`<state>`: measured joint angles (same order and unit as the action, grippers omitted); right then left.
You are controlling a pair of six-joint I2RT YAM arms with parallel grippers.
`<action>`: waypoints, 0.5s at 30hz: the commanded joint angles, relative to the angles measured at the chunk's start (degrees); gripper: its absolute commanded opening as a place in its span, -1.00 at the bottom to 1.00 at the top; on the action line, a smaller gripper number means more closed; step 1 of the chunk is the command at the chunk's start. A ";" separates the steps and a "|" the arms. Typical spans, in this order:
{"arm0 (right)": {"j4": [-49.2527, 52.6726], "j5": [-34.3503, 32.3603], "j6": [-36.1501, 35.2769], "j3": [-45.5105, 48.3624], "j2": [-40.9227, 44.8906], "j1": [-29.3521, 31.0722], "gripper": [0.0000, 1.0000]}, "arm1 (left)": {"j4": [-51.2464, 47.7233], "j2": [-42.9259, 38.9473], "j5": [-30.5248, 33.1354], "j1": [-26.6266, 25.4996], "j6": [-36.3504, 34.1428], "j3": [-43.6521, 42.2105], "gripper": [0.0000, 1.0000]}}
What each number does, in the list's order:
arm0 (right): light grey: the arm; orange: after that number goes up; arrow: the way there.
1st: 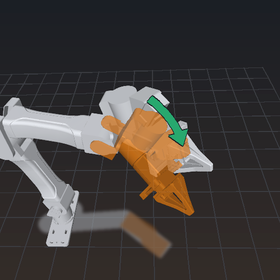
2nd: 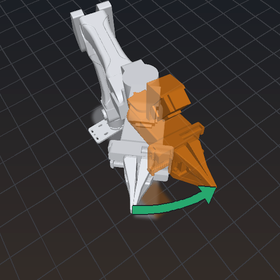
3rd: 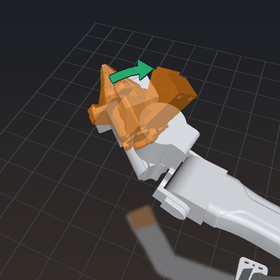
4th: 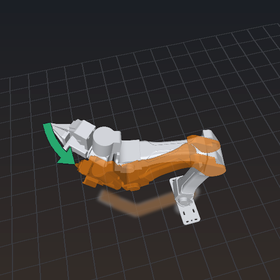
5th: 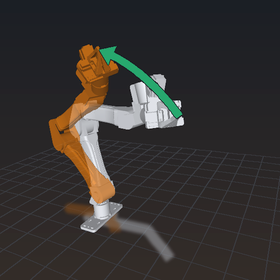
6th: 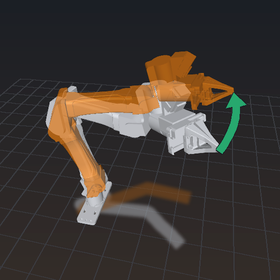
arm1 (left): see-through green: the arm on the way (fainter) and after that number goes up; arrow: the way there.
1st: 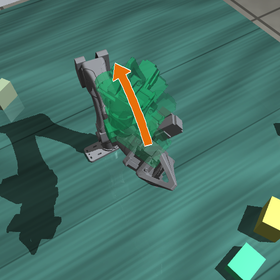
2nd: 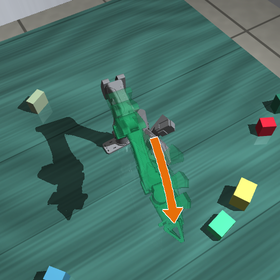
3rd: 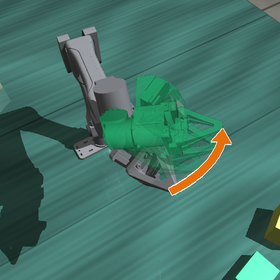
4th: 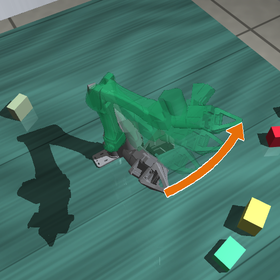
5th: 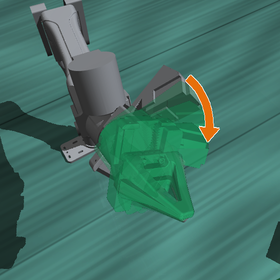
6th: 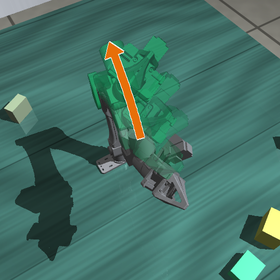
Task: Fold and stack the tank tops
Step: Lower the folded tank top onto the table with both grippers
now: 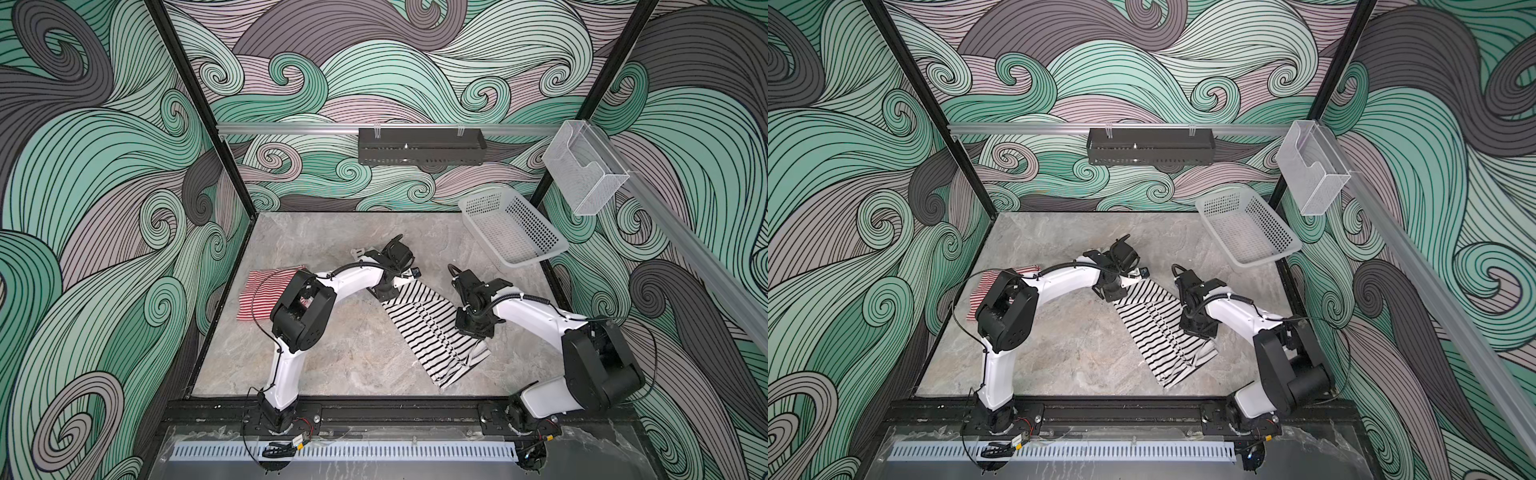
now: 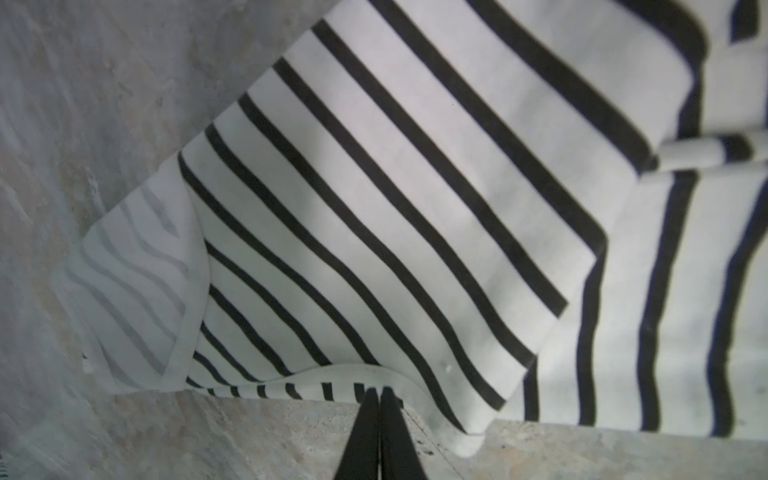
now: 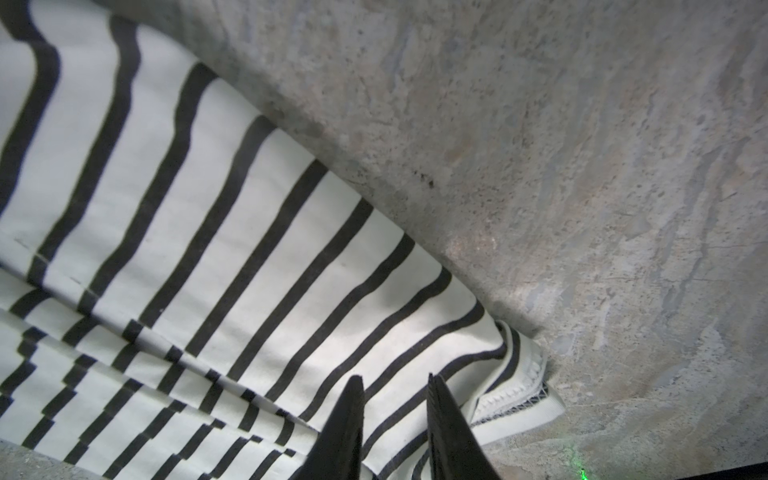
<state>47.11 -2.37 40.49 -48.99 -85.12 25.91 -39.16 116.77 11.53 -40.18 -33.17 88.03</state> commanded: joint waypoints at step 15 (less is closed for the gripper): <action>-1.38 0.62 0.46 2.45 0.07 -0.07 -0.41 | -4.61 -0.50 -2.83 -0.05 -0.32 -1.06 -0.27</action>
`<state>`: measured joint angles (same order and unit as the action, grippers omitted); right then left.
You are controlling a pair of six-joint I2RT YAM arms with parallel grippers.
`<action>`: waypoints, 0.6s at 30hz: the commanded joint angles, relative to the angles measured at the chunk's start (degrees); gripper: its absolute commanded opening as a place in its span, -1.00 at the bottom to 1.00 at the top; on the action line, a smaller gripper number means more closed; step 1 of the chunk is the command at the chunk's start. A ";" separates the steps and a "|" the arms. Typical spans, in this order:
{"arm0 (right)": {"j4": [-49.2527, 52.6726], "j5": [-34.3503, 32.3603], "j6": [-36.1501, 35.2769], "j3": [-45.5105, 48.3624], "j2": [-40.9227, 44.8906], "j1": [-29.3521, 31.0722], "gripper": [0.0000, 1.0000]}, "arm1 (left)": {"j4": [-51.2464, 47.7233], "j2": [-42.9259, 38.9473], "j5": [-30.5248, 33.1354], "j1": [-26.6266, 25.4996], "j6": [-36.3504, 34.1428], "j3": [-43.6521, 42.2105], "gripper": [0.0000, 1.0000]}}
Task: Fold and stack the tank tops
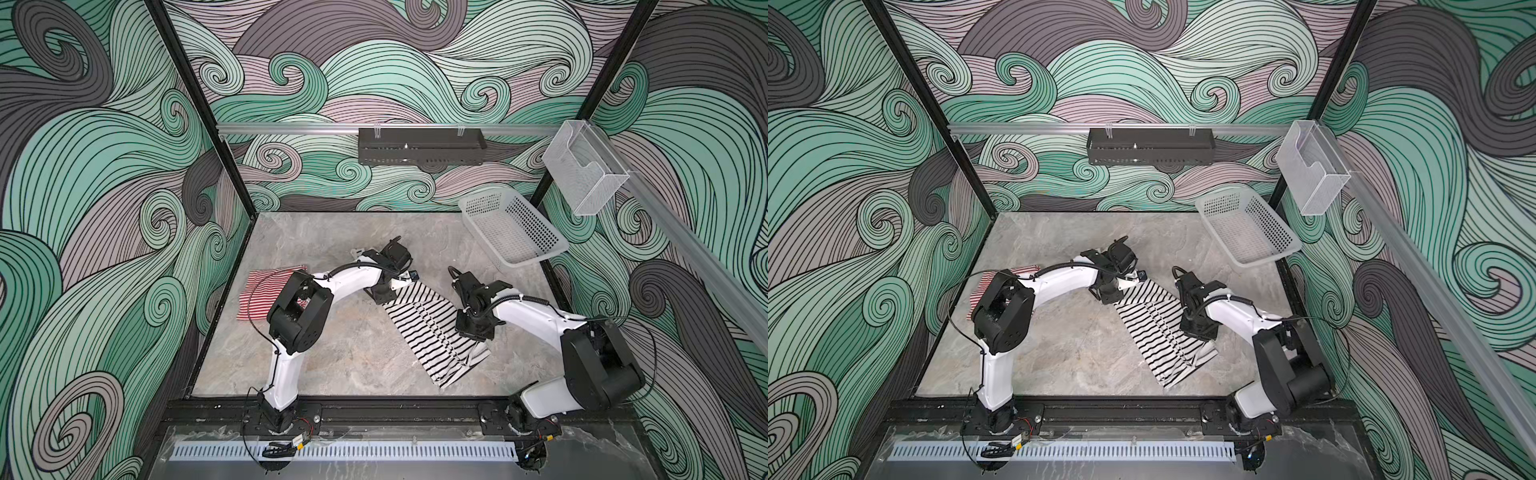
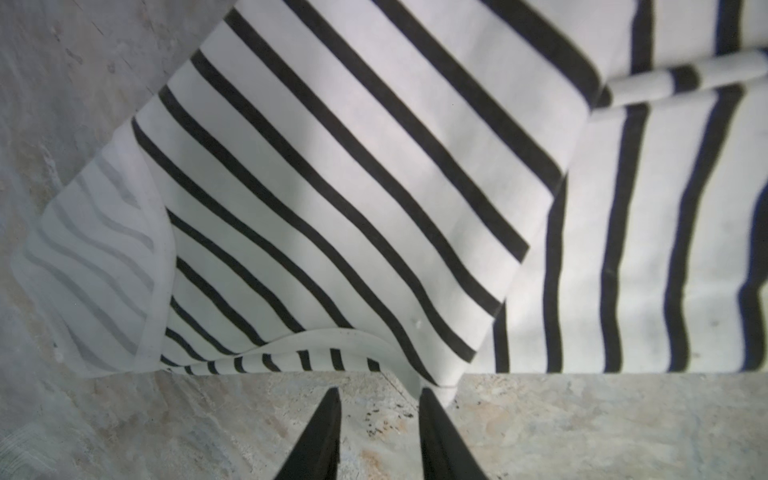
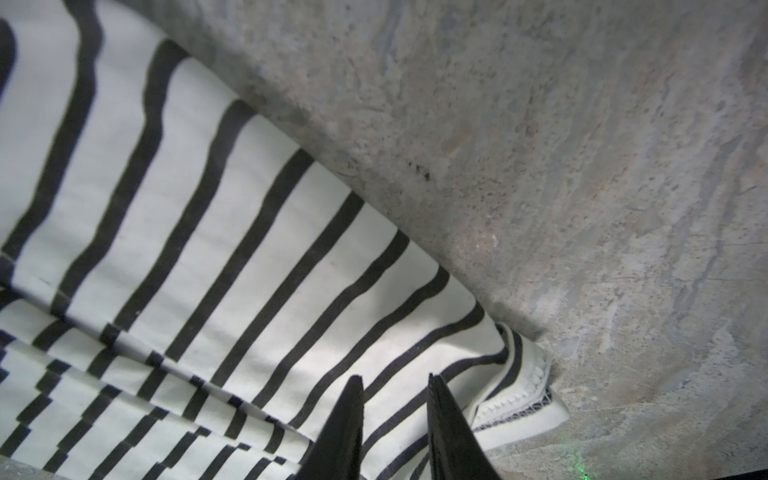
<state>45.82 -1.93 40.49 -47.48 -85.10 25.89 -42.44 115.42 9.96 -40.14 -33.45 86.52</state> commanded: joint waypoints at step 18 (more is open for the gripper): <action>-2.33 1.05 1.14 2.86 -1.27 0.00 -0.41 | -2.49 -0.23 -6.79 -0.64 -0.12 -0.92 -0.21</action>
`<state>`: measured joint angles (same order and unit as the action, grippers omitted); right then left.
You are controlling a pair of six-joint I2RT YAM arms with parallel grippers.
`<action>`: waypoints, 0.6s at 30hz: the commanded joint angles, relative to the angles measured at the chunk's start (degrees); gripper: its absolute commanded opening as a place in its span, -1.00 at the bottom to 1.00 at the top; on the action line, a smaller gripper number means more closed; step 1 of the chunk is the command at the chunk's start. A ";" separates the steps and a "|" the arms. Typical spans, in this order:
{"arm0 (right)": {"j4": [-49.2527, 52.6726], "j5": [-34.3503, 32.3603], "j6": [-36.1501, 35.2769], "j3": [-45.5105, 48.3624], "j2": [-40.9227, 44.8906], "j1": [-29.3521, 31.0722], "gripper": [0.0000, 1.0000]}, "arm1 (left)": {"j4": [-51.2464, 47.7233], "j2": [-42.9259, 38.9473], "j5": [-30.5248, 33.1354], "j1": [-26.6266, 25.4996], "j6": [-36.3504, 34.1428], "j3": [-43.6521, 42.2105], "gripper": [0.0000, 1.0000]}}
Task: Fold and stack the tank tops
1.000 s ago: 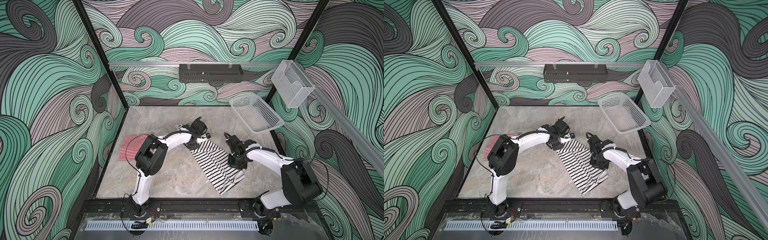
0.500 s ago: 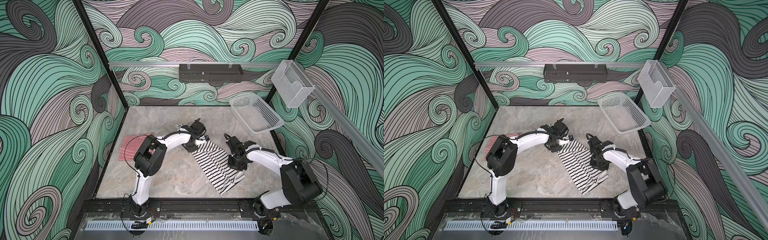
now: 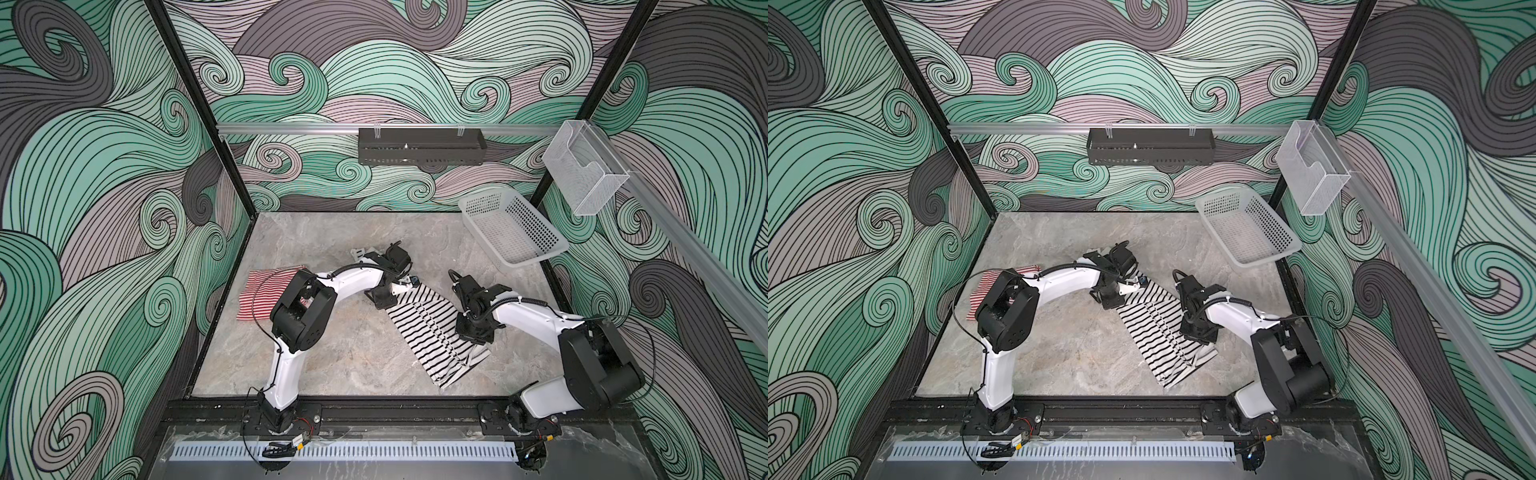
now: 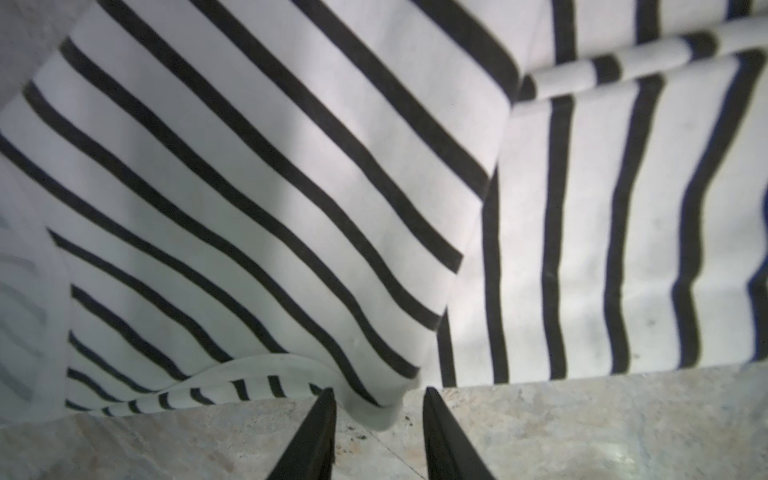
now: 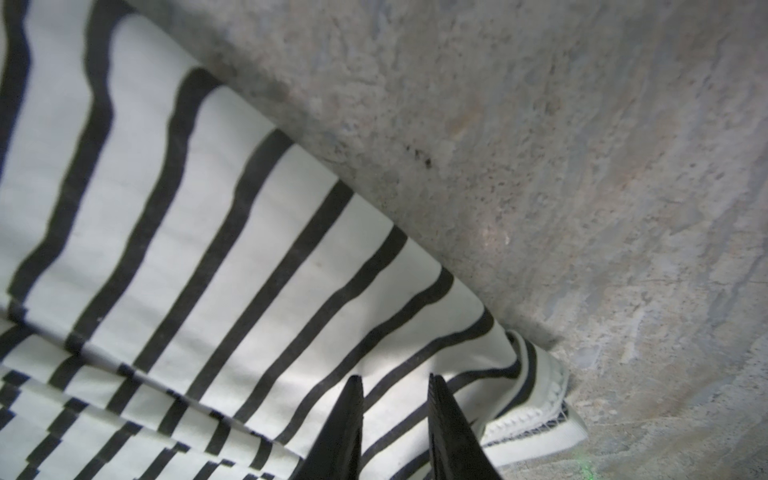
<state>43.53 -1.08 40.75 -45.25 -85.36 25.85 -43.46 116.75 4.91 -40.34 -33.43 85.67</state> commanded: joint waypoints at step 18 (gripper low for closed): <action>-0.97 1.94 3.14 3.44 0.75 0.92 -0.41 | 4.01 2.29 6.03 -0.44 -3.53 6.86 -1.00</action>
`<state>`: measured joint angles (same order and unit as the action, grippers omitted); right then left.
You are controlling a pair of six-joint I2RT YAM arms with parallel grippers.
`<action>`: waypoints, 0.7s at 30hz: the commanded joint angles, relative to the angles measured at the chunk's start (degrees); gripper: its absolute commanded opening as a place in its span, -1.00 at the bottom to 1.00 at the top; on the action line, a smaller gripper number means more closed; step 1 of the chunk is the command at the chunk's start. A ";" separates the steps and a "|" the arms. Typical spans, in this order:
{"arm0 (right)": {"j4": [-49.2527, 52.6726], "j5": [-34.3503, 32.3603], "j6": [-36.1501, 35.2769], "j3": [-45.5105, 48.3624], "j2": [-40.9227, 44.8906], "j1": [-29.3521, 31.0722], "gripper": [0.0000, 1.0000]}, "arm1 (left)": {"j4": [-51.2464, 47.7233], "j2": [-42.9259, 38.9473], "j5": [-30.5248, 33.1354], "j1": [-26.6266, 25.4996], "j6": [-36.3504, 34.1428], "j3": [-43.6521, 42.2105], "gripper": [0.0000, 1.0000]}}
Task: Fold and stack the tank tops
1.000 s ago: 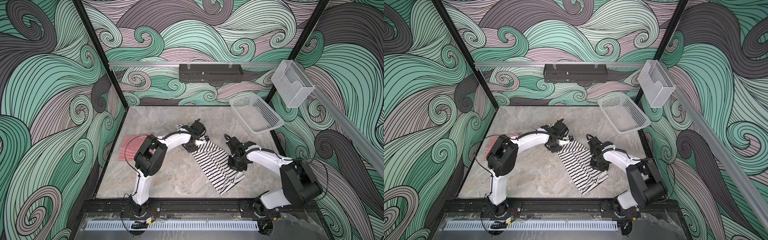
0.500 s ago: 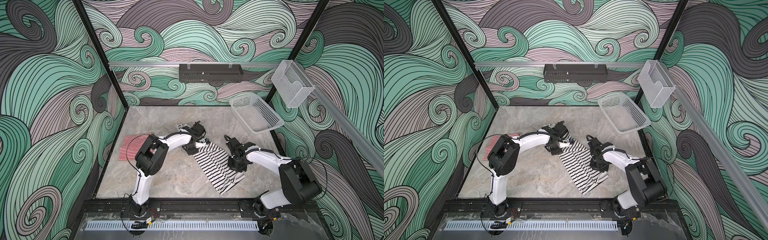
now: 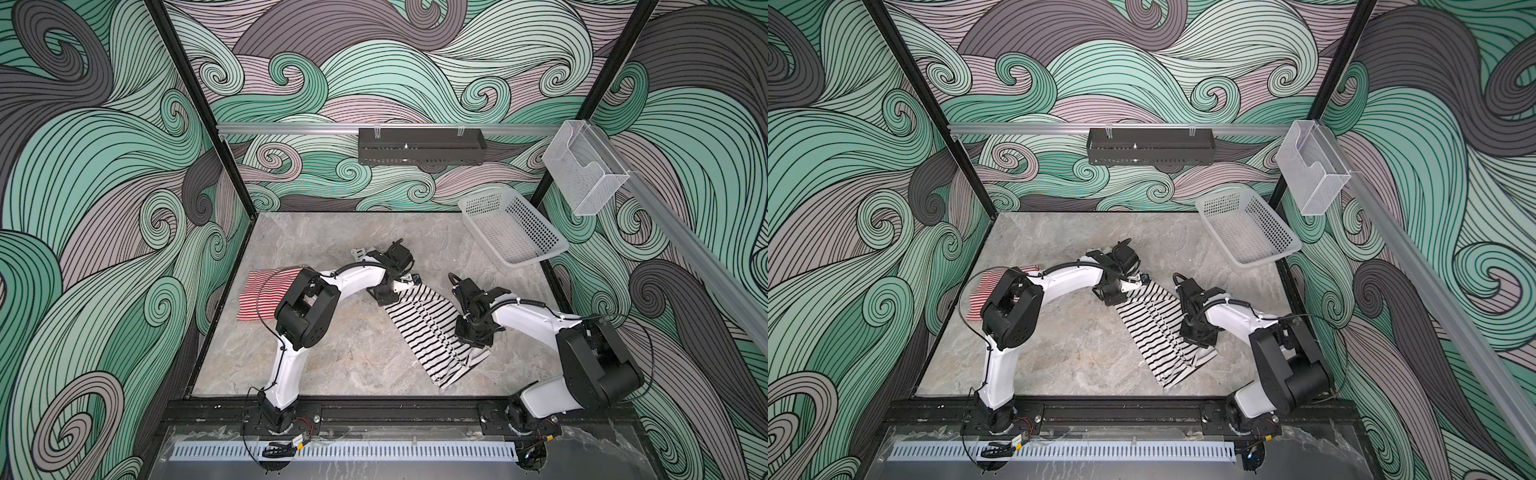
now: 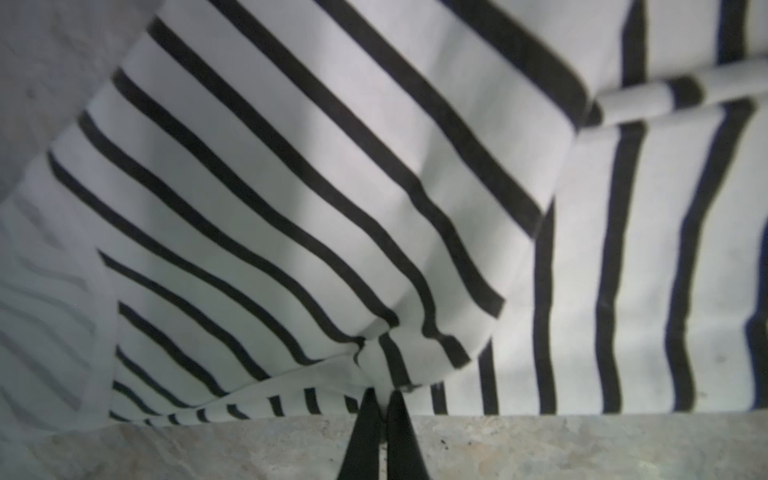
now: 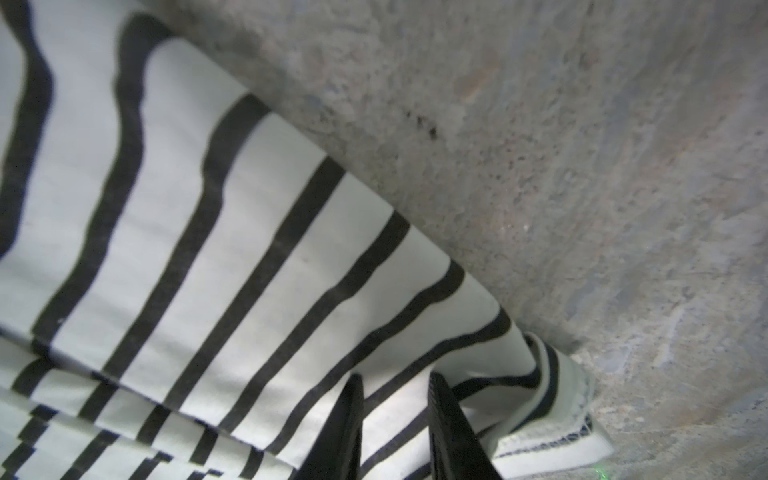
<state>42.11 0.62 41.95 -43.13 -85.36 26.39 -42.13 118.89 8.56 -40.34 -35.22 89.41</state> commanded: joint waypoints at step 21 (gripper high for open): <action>-0.26 0.11 4.87 3.82 0.59 1.75 -0.41 | 27.53 14.31 15.22 -0.36 -17.60 19.35 -1.00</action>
<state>40.69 0.10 45.04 -41.65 -83.96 27.70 -20.75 132.07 21.50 -40.47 -50.00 105.89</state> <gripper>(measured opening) 0.296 0.049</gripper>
